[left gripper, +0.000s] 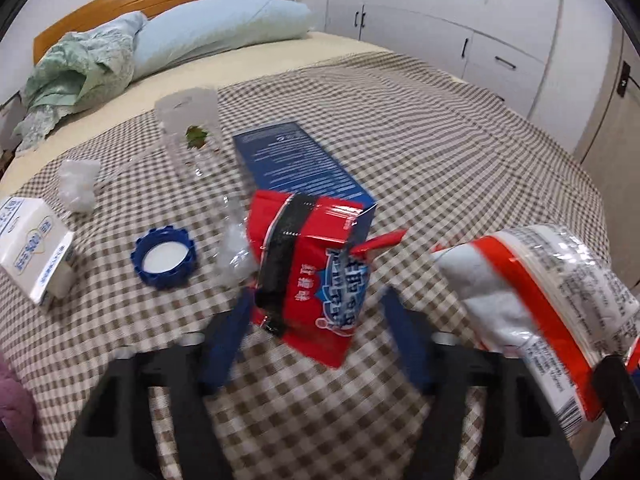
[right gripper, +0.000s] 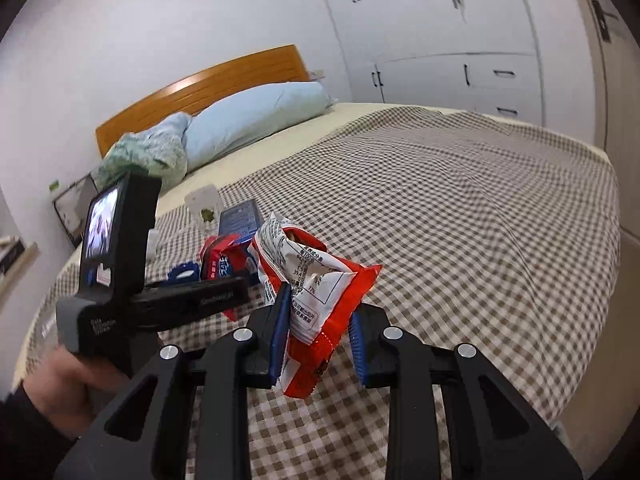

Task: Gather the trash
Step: 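Grasp the red chip bag with the left gripper while the right grasps the white-red snack bag, then carry both bags to the wastebasket and open both grippers over it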

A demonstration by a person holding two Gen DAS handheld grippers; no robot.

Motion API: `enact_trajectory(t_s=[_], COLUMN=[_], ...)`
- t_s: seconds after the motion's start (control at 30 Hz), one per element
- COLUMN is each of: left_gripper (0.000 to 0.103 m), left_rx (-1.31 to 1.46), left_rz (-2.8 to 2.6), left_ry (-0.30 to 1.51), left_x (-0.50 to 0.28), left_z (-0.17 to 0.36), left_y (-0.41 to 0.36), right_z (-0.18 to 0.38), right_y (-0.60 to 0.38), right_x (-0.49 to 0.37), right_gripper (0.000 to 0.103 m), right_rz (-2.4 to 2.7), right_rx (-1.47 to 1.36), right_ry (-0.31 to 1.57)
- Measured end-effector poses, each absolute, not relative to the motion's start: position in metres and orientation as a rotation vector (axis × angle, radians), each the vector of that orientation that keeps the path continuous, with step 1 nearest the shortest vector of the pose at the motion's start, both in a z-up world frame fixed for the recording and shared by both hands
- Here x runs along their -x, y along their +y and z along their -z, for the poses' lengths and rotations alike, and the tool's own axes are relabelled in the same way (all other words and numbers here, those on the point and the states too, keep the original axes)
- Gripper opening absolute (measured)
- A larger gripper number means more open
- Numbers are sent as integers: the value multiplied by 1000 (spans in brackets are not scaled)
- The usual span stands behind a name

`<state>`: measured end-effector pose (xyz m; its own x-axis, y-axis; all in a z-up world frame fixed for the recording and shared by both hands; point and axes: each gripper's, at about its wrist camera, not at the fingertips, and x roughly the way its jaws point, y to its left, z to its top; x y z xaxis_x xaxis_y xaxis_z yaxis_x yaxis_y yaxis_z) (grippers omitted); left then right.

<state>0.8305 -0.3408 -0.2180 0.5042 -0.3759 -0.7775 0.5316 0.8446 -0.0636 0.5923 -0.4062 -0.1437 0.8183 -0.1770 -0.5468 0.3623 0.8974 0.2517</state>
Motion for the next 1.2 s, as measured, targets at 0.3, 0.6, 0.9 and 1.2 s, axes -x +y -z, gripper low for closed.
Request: enact_trajectory(t_s=[0.3,0.6,0.9,1.2], left_gripper=[18,17,17,17], left_rx=[-107,-60,-43,-102], left_rz=[574,488,545,713], left_ry=[856,718,653,781], left_x=[-793,-688,-583,-484], left_z=[181,90,40,84], left_y=[-309,-232,-224,-313], right_z=[140,80,44,115], right_y=[-408,-363,-394,-531], right_x=[-590,-560,-440,-288], right_gripper=[27,26,26,26], right_rz=[277,119,167,398], right_rx=[-386,-455,-178,-88], right_ry=[520,391,437,704])
